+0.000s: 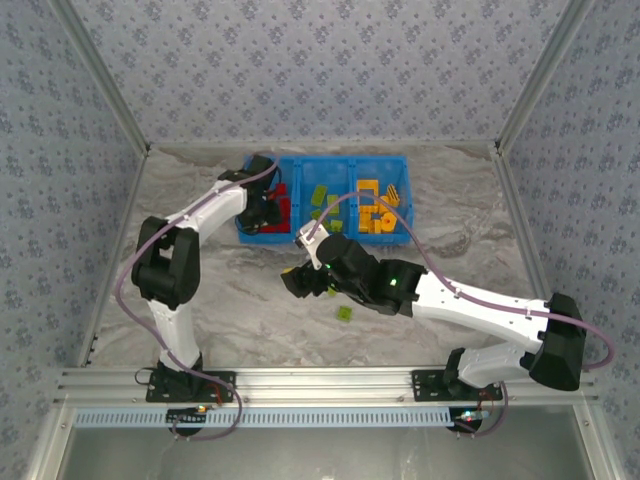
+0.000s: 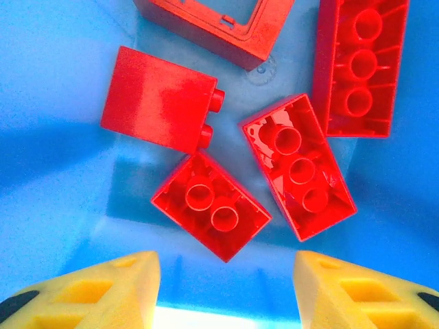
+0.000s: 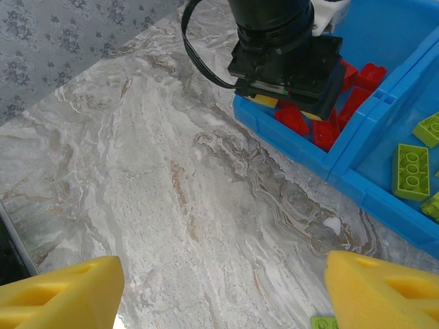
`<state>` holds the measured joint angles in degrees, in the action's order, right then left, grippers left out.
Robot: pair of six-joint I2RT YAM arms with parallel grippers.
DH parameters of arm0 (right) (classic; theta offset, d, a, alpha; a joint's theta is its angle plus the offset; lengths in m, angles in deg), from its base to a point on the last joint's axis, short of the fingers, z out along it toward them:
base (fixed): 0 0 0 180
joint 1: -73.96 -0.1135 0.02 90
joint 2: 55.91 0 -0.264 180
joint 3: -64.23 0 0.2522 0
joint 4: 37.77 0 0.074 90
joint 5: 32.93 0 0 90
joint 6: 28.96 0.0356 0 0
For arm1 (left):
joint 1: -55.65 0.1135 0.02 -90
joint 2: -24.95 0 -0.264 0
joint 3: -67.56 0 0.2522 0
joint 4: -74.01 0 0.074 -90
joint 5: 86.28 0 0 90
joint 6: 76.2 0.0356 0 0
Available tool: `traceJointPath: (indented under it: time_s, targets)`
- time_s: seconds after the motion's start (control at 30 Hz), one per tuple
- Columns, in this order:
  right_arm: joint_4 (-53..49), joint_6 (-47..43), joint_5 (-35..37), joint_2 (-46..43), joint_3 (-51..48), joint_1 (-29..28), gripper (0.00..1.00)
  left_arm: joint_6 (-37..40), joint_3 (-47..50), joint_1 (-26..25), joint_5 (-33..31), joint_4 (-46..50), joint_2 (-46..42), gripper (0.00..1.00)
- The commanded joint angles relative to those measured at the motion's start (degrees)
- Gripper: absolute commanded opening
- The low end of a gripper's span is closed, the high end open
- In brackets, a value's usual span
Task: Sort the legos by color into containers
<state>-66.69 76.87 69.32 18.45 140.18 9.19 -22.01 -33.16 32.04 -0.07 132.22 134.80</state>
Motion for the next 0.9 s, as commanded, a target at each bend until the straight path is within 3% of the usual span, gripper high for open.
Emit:
traceJointPath:
  time_s: [0.0, 0.23, 0.4, 0.6, 0.87]
  targets:
    - [-0.88, 0.95, 2.6, 0.25, 1.35, -0.04, 0.79, 0.07, -2.34, -0.61, -1.84, 2.96, -6.66, 0.54]
    - [-10.23, 7.7, 8.91, -0.12, 0.33, 3.15, 0.78, -0.87, 3.94, -4.12, -1.57, 1.7, -24.36, 0.54]
    - [-21.44, 24.54, 10.37, 2.55, -2.26, 4.88, 0.76, 2.05, 15.83, -13.77, 2.14, -5.15, -41.9, 0.6]
    - [-24.85, 44.43, 11.99, 11.04, -0.78, 2.82, 0.76, 1.66, 32.05, -24.08, 4.31, -12.54, -61.23, 0.65]
    - [-27.43, 56.95, 9.19, 20.66, 4.25, 3.22, 0.81, -4.29, 43.24, -24.73, 3.98, -7.71, -77.87, 0.66]
